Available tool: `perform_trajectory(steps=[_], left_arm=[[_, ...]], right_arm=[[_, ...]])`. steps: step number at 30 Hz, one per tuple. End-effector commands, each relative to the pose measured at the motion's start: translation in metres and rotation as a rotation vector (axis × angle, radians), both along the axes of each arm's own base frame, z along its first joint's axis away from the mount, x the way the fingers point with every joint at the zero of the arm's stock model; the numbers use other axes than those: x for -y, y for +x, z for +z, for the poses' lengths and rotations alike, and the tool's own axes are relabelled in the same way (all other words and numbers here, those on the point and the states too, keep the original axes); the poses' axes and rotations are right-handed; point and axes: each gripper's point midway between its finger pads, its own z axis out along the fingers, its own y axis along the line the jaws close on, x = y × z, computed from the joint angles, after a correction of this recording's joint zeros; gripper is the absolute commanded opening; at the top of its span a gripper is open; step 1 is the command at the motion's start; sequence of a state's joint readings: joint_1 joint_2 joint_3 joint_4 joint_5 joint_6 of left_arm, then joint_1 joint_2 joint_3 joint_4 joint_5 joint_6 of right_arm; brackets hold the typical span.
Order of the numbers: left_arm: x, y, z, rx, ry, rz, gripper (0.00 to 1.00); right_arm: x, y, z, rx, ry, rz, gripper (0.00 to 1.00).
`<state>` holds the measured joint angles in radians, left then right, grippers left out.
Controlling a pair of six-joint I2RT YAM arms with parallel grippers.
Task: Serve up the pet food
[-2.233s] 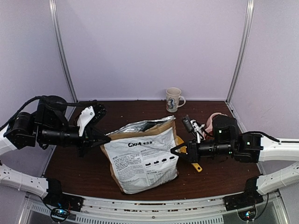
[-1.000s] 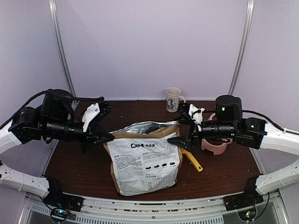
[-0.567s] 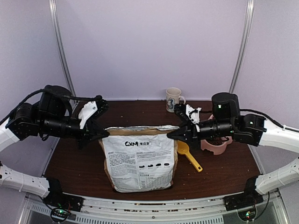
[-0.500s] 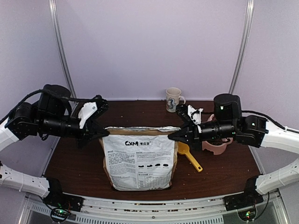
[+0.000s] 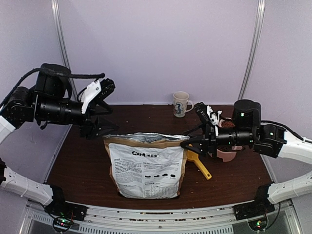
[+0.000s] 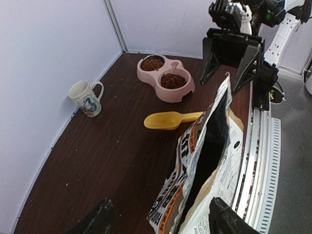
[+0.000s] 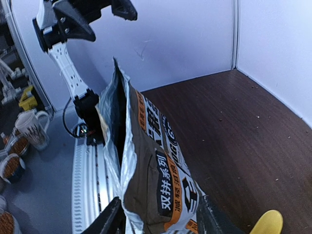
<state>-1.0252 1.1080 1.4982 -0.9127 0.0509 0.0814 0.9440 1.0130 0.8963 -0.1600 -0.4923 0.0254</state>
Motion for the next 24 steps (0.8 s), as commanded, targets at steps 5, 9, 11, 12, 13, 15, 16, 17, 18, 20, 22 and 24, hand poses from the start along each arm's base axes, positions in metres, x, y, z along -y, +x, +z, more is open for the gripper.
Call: perform_trajectory(steps=[5,9,11,12,13,15,16,17,18,20,22,24], left_arm=[[0.050,-0.012,0.025,0.000,-0.084,-0.142,0.71],[0.066,-0.013,0.023,-0.016,-0.101,-0.173,0.71],[0.071,-0.014,0.021,-0.020,-0.102,-0.181,0.71],[0.073,-0.014,0.021,-0.023,-0.103,-0.184,0.71],[0.074,-0.014,0.020,-0.027,-0.102,-0.188,0.71],[0.078,-0.016,0.017,-0.037,-0.096,-0.197,0.71],[0.079,-0.016,0.015,-0.041,-0.093,-0.200,0.71],[0.081,-0.017,0.014,-0.044,-0.091,-0.203,0.71],[0.082,-0.017,0.013,-0.045,-0.089,-0.206,0.71],[0.085,-0.018,0.012,-0.046,-0.085,-0.211,0.71],[0.089,-0.018,0.009,-0.041,-0.072,-0.209,0.71],[0.094,-0.018,0.004,-0.043,-0.057,-0.215,0.71]], right_arm=[[0.008,-0.001,0.010,0.084,0.084,-0.012,0.57],[0.003,-0.007,0.011,0.096,0.102,0.035,0.56],[0.002,-0.007,0.011,0.105,0.101,0.042,0.56],[0.001,-0.006,0.010,0.108,0.099,0.044,0.56],[-0.001,-0.007,0.011,0.114,0.100,0.050,0.56],[-0.003,-0.007,0.012,0.119,0.102,0.060,0.55],[-0.005,-0.007,0.012,0.119,0.102,0.067,0.55],[-0.007,-0.007,0.012,0.120,0.099,0.074,0.54],[-0.008,-0.007,0.012,0.119,0.093,0.081,0.53],[-0.011,-0.007,0.010,0.113,0.083,0.092,0.50],[-0.012,-0.006,0.009,0.113,0.081,0.092,0.41],[-0.012,-0.004,0.012,0.120,0.087,0.086,0.30]])
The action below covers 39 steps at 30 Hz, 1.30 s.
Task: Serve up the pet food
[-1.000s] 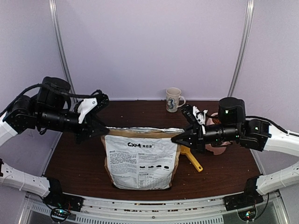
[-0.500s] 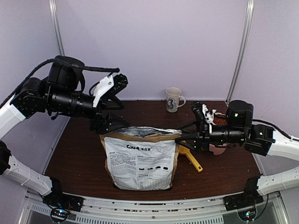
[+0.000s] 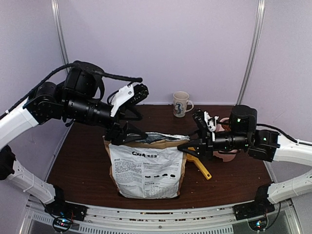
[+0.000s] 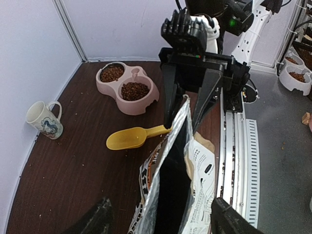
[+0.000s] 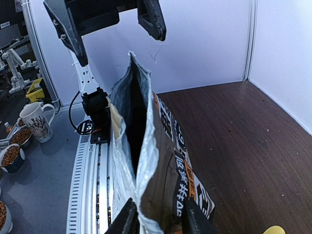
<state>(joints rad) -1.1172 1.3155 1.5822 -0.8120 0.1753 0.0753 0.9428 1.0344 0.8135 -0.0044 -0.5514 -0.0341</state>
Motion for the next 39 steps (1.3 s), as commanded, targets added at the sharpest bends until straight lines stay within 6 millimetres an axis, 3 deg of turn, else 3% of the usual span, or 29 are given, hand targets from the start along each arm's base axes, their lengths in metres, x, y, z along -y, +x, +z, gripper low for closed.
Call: perform_trajectory(steps=[1,5,15,19,24,27,35,39], left_arm=[[0.017,-0.001,0.012,0.025,-0.040,-0.023,0.71],[0.031,-0.003,0.004,0.044,0.009,-0.041,0.71],[0.061,-0.005,-0.028,0.091,0.168,-0.089,0.70],[0.066,-0.012,-0.038,0.069,0.186,-0.121,0.53],[0.067,-0.011,-0.047,0.059,0.206,-0.112,0.17],[0.067,-0.011,-0.046,0.057,0.204,-0.109,0.03],[0.068,-0.009,-0.046,0.061,0.204,-0.102,0.00],[0.068,-0.008,-0.046,0.063,0.205,-0.098,0.00]], right_arm=[[-0.002,0.000,0.024,0.044,0.053,0.010,0.25],[0.004,0.002,0.033,0.064,0.080,-0.024,0.00],[0.017,0.002,0.042,0.085,0.137,-0.074,0.00],[0.018,0.001,0.044,0.086,0.156,-0.072,0.00],[0.017,-0.001,0.042,0.079,0.159,-0.061,0.00],[0.016,-0.001,0.040,0.073,0.162,-0.058,0.03],[0.013,-0.002,0.038,0.065,0.165,-0.042,0.16],[0.011,-0.002,0.038,0.063,0.167,-0.035,0.17]])
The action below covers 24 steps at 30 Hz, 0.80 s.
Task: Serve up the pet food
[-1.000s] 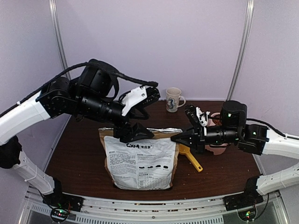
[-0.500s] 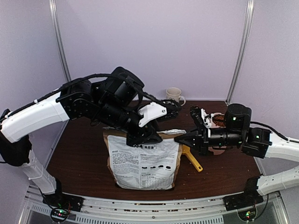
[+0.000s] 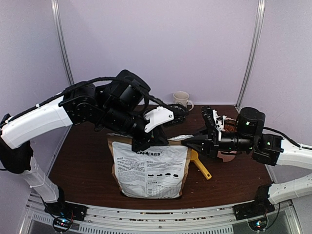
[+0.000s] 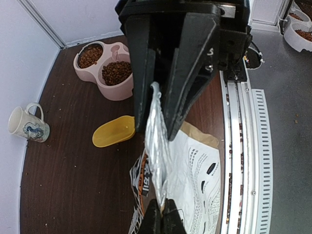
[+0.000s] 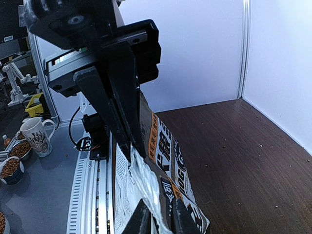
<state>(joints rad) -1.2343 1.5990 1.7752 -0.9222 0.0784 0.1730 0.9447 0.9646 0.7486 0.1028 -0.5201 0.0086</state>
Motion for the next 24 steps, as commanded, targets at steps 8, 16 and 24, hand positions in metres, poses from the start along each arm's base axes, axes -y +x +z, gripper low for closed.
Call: perform_trajectory(steps=[8,16,24], left_arm=[[0.006,0.002,0.007,0.013,-0.023,0.005,0.00],[0.007,0.002,0.007,0.014,-0.024,0.008,0.00],[0.017,0.002,0.006,0.001,-0.045,-0.004,0.22]], right_arm=[[-0.003,-0.001,0.013,0.009,0.030,0.021,0.18],[-0.005,0.001,0.011,0.006,0.023,0.019,0.07],[-0.005,-0.002,0.014,0.008,0.026,0.033,0.00]])
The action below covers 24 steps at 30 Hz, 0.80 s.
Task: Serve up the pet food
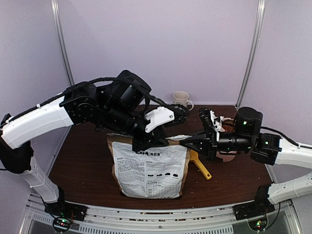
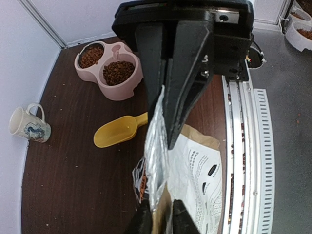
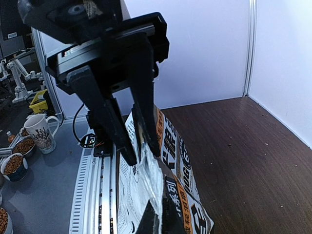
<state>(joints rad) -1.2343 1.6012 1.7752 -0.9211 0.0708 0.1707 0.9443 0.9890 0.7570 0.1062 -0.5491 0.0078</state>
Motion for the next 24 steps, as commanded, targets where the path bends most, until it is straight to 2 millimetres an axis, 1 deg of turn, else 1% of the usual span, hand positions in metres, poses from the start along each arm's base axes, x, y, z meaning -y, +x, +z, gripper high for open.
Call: perform_trajectory(steps=[1,2,3,4,6,7,8,12,19,23,24], left_arm=[[0.019,0.001,0.005,-0.003,-0.046,-0.012,0.28],[0.021,0.001,0.003,-0.004,-0.044,-0.014,0.29],[0.023,0.002,0.001,-0.004,-0.040,-0.017,0.28],[0.025,0.003,-0.002,-0.004,-0.032,-0.019,0.21],[0.027,0.004,-0.004,0.000,-0.027,-0.014,0.08],[0.027,0.004,-0.005,-0.001,-0.025,-0.015,0.03],[0.027,0.005,-0.005,0.000,-0.025,-0.012,0.00],[0.026,0.005,-0.004,0.002,-0.026,-0.011,0.00],[0.025,0.005,-0.006,0.000,-0.022,-0.012,0.00],[0.026,0.005,-0.006,0.004,-0.021,-0.010,0.00],[0.026,0.005,-0.006,0.004,-0.021,-0.010,0.00]], right_arm=[[0.000,0.000,0.018,0.018,0.037,0.005,0.00],[0.001,-0.001,0.019,0.019,0.042,0.005,0.00],[0.002,-0.001,0.020,0.020,0.046,0.002,0.00],[0.003,-0.001,0.020,0.022,0.049,-0.005,0.00],[0.007,0.000,0.021,0.027,0.056,-0.020,0.07],[0.009,0.000,0.021,0.030,0.056,-0.030,0.10],[0.011,0.000,0.020,0.033,0.056,-0.039,0.12],[0.018,0.000,0.014,0.033,0.046,-0.060,0.21],[0.021,-0.002,0.003,0.019,0.015,-0.062,0.30],[0.020,-0.001,-0.001,0.015,0.001,-0.060,0.31],[0.019,-0.001,-0.001,0.014,0.001,-0.061,0.29]])
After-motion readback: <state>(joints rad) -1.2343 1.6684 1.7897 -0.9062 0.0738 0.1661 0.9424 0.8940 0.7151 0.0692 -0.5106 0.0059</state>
